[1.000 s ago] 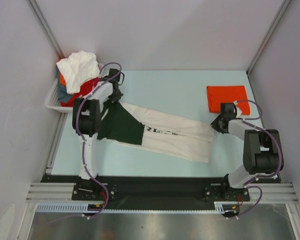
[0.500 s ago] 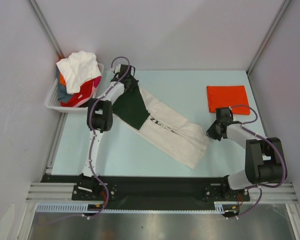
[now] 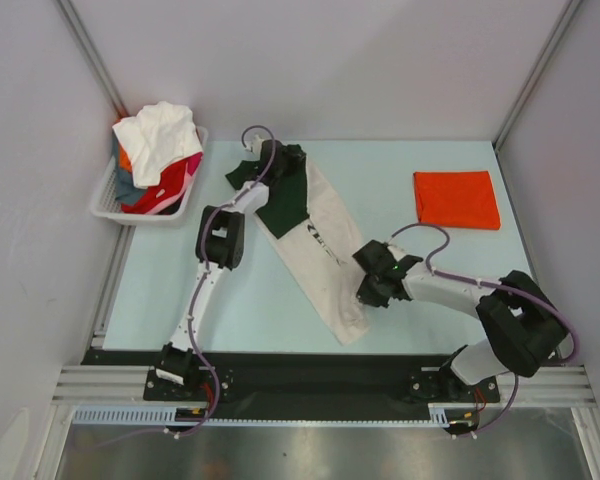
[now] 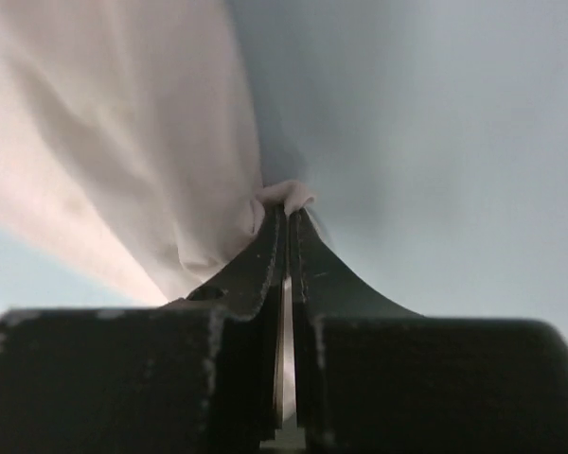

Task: Fold and stack the t-shirts
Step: Fold the tshirt

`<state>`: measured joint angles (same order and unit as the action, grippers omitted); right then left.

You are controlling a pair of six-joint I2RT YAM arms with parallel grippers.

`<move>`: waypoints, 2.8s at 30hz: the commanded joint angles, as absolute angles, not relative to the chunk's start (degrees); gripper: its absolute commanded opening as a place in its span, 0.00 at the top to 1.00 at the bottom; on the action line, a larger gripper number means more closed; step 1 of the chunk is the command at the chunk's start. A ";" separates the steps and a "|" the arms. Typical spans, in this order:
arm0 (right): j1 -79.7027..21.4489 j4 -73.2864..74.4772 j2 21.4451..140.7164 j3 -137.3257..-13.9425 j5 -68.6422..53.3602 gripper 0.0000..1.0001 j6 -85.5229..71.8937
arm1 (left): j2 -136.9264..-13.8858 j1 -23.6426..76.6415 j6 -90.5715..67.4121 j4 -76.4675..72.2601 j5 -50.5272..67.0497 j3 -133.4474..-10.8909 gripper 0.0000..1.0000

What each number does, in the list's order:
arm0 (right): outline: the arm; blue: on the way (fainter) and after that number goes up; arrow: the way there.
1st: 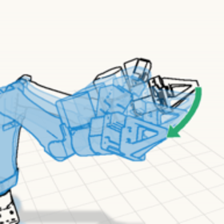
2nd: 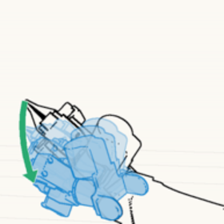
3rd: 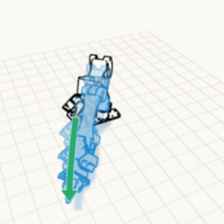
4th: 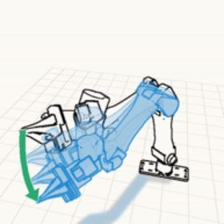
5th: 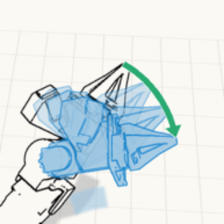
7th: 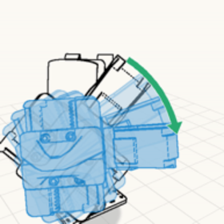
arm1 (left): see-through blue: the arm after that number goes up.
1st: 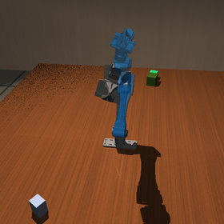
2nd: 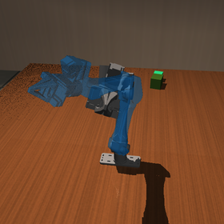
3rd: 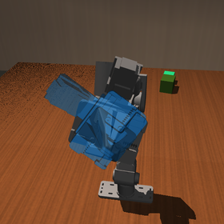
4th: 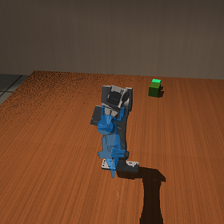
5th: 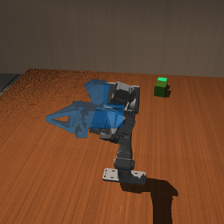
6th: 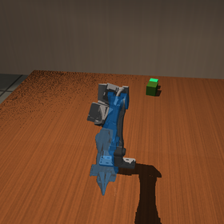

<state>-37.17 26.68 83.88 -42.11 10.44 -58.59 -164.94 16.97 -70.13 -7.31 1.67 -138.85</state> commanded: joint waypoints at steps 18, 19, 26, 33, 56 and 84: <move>-52.21 36.30 77.27 -43.77 10.01 0.48 -68.47 | -167.78 32.96 -73.04 -18.90 -5.54 -141.68 1.00; -51.25 36.99 76.82 -43.60 11.15 0.47 -68.21 | -167.87 33.22 -73.12 -19.16 -5.62 -141.68 0.99; -39.15 33.51 69.00 -43.77 12.67 0.49 -55.14 | -166.47 33.41 -70.84 -19.51 -8.26 -140.54 0.93; -20.76 15.23 68.81 -43.24 -3.67 0.50 -41.76 | -163.30 29.44 -68.30 -20.74 -11.77 -139.83 0.92; -5.10 -10.64 128.92 -86.99 -29.26 0.45 -42.10 | -116.39 24.96 -42.72 -8.62 2.90 -98.11 0.16; -0.44 -2.28 153.19 -118.92 -29.18 0.95 -48.69 | -116.45 18.37 -37.97 -4.92 7.12 -77.77 0.20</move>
